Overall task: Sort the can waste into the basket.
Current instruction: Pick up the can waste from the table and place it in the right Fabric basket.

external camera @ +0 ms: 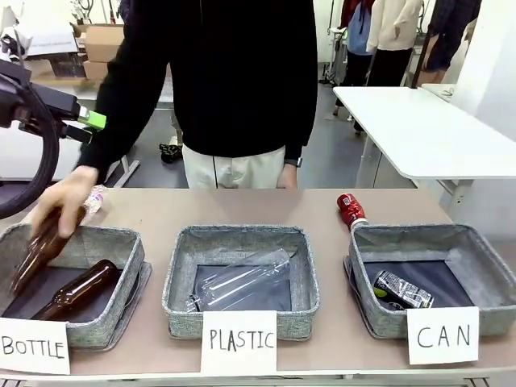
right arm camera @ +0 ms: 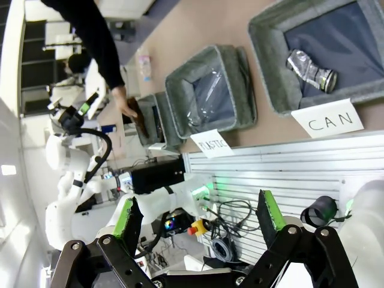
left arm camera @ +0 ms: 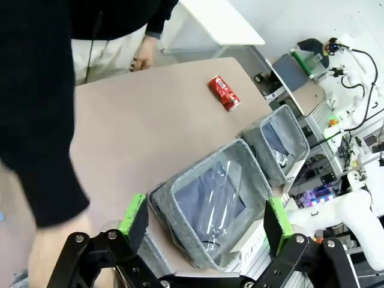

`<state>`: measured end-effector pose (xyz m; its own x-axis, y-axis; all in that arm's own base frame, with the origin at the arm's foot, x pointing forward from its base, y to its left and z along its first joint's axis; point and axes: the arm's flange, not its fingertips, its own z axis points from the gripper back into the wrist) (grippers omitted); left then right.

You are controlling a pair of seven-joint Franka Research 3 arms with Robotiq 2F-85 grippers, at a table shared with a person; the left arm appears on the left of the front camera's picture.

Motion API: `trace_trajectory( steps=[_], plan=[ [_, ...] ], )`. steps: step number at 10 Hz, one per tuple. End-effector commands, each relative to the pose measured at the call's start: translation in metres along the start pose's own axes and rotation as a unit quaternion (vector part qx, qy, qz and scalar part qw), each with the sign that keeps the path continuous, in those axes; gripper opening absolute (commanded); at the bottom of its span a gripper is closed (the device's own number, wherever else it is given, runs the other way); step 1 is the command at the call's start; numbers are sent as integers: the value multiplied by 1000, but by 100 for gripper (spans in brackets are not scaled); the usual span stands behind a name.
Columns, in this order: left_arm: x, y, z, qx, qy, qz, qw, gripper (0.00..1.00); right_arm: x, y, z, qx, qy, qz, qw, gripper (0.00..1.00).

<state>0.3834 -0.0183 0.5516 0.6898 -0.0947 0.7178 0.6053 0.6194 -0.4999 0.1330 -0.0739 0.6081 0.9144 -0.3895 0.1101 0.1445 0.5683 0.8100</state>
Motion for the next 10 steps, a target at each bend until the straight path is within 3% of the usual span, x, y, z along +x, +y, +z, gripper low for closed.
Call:
trace_trajectory(
  steps=[1,3,5,6,7,8,9,10],
  plan=[
    [-1,1,2,-1,5,3,1000,100,-3,1,5,7,4,9,1000,100],
    [-1,1,2,-1,5,3,1000,100,0,0,0,0,0,0,1000,100],
    [-1,1,2,-1,5,3,1000,100,33,27,-34,-63,-16,65,996,100],
    [-1,1,2,-1,5,3,1000,100,64,48,-70,-118,8,89,989,100],
    [-1,1,2,-1,5,3,1000,100,104,64,-128,-209,8,118,971,100],
    [-1,1,2,-1,5,3,1000,100,130,64,-182,-232,29,142,962,100],
    [-1,1,2,-1,5,3,1000,100,147,55,-224,-306,-16,170,937,100],
    [-1,1,2,-1,5,3,1000,100,137,54,-239,-295,-18,196,935,100]
  ],
)
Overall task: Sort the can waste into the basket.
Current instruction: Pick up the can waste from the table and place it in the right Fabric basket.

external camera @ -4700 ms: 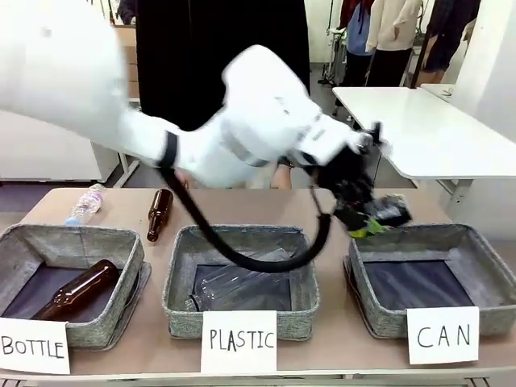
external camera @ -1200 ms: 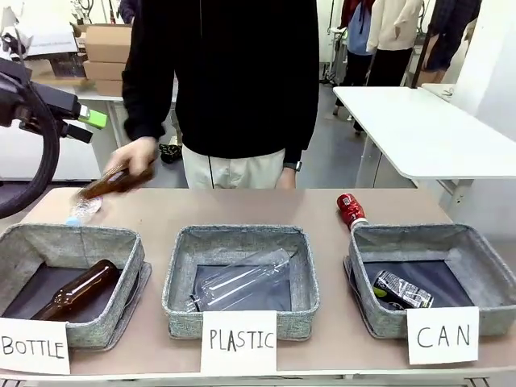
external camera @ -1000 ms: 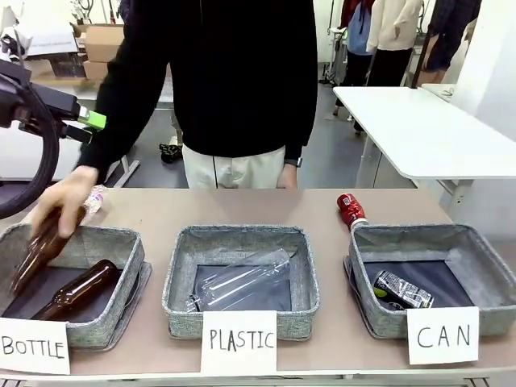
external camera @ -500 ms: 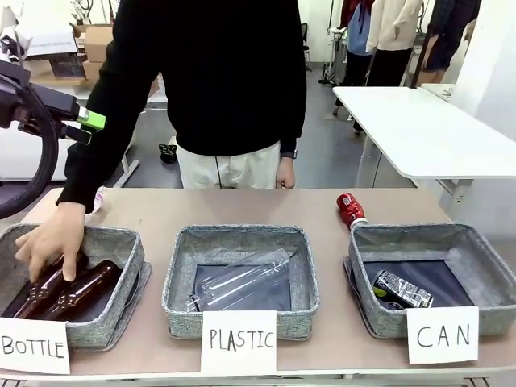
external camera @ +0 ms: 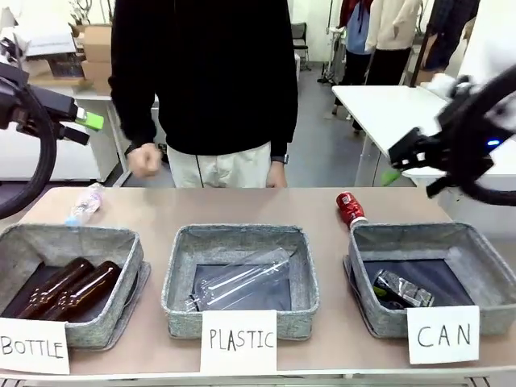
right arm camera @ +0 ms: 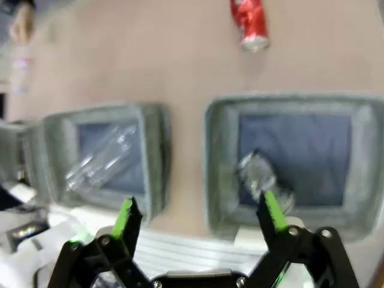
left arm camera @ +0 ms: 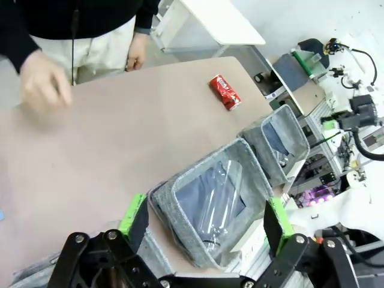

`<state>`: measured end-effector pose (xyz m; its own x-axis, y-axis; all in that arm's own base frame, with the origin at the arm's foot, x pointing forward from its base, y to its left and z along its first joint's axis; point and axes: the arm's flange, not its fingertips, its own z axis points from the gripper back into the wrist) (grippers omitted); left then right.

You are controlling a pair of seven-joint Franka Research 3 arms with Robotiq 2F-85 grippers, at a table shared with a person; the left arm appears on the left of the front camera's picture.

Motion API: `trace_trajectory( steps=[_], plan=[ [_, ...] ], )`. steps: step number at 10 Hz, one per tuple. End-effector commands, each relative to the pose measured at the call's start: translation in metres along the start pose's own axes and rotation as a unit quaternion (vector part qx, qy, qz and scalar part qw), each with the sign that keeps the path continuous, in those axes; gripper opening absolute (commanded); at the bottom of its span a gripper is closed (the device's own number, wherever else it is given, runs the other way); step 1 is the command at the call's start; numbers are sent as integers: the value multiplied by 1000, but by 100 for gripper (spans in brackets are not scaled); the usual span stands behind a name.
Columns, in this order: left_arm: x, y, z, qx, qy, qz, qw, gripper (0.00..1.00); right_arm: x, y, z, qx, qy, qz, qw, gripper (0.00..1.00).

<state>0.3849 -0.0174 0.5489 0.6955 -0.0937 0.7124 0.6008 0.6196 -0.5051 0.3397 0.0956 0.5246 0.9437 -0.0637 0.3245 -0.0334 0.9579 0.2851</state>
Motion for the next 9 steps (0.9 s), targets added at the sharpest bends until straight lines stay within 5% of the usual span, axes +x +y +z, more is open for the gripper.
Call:
trace_trajectory(
  steps=[1,3,4,6,9],
  plan=[
    [0,-2,4,-1,3,0,1000,100,-20,-13,38,39,11,-32,999,100],
    [0,-2,4,-1,3,0,1000,100,-20,-13,38,39,11,-32,999,100],
    [0,-2,4,-1,3,0,1000,100,1,-6,3,14,6,-7,1000,100],
    [0,-2,4,-1,3,0,1000,100,97,-25,-38,-44,-50,-12,998,100],
    [0,-2,4,-1,3,0,1000,100,186,-55,-115,-91,31,34,995,100]
  ],
)
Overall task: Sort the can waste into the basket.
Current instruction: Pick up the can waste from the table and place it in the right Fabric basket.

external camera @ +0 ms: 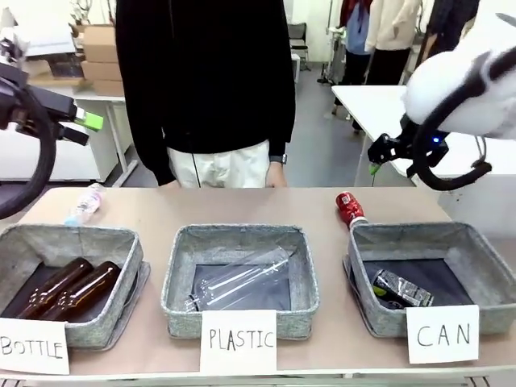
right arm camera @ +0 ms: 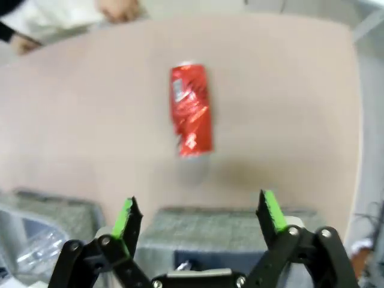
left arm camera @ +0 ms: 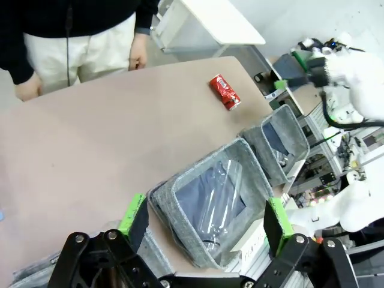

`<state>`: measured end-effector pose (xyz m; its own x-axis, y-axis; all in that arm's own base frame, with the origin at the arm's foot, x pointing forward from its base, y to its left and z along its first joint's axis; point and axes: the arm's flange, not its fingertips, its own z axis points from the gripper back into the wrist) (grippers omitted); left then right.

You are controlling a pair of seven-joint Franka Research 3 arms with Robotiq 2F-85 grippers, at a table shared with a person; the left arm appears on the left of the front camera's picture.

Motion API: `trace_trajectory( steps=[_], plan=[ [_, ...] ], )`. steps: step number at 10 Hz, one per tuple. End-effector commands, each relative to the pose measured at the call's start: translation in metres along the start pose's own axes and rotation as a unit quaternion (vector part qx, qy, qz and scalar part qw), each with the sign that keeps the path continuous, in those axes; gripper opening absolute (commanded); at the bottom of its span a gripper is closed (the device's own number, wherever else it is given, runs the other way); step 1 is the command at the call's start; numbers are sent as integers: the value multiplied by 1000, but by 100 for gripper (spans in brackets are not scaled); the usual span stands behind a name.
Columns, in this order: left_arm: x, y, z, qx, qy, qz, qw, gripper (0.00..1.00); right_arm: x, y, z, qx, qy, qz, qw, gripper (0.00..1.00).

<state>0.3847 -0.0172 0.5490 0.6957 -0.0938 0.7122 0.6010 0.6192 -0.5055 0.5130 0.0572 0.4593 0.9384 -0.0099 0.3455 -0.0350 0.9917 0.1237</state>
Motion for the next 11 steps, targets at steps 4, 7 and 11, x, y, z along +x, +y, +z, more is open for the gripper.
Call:
trace_trajectory(
  steps=[4,7,11],
  plan=[
    [0,-2,3,0,3,0,1000,100,38,-9,-71,-5,61,13,998,100],
    [0,-2,3,0,3,0,1000,100,46,2,-108,16,94,39,995,100],
    [0,-2,3,0,3,0,1000,100,45,12,-155,0,98,73,992,100]
  ],
)
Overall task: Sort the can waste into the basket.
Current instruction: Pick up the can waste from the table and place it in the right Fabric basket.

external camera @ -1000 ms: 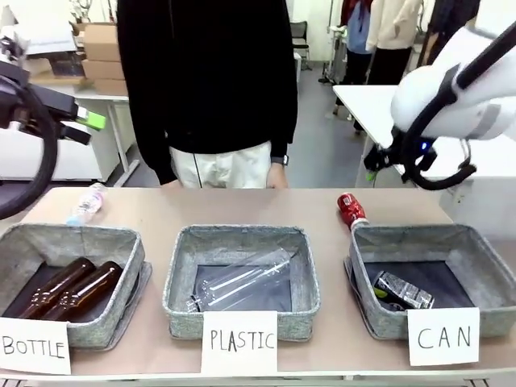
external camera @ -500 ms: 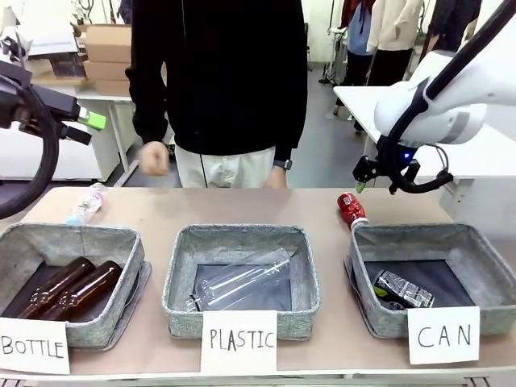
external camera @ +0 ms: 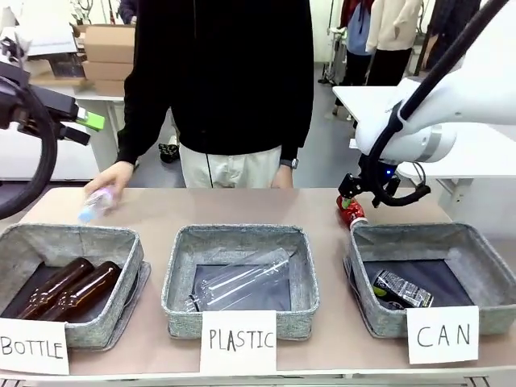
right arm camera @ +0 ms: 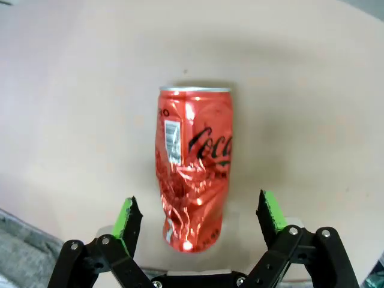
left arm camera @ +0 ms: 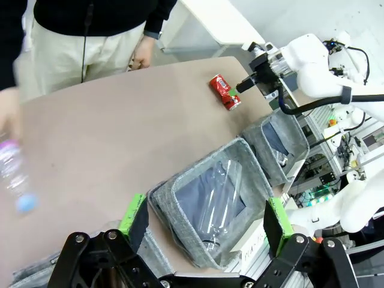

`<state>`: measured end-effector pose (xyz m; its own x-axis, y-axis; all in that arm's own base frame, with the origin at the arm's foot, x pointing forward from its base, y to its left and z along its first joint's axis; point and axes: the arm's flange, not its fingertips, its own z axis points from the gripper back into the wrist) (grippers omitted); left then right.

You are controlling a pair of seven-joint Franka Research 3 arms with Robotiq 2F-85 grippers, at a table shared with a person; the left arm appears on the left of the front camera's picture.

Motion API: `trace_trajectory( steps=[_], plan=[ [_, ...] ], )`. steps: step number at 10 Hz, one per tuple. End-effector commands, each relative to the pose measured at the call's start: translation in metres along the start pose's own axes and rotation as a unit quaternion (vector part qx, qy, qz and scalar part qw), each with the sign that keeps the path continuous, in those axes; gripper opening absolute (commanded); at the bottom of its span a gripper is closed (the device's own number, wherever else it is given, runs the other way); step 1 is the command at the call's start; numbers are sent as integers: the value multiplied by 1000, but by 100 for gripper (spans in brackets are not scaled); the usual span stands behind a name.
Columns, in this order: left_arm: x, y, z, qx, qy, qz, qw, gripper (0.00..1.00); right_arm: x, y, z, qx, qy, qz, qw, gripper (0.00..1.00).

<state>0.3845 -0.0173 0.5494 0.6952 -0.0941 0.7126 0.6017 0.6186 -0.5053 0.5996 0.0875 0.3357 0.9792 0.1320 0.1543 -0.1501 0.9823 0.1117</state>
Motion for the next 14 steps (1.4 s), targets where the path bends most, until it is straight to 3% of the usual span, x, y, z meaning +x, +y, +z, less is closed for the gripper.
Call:
trace_trajectory(
  steps=[1,5,6,7,8,9,10,11,14],
  plan=[
    [0,-2,3,0,3,0,1000,100,7,3,-19,-15,-11,35,999,100],
    [0,-2,3,0,3,0,1000,100,-2,11,-37,-36,-6,40,999,100],
    [0,-2,3,0,3,0,1000,100,-3,11,-38,-47,-12,35,998,60],
    [0,-2,3,0,3,0,1000,100,-4,11,-38,-47,-9,36,998,40],
    [0,-2,3,0,3,0,1000,100,-5,12,-40,-46,-7,37,998,40],
    [0,-2,3,0,3,0,1000,100,-6,14,-41,-47,-7,39,998,0],
    [0,-2,3,0,3,0,1000,100,-6,14,-41,-49,-6,39,998,24],
    [0,-2,3,0,3,0,1000,100,-6,13,-40,-56,-8,39,998,0],
    [0,-2,3,0,3,0,1000,100,-8,11,-35,-55,-3,35,998,0]
  ],
)
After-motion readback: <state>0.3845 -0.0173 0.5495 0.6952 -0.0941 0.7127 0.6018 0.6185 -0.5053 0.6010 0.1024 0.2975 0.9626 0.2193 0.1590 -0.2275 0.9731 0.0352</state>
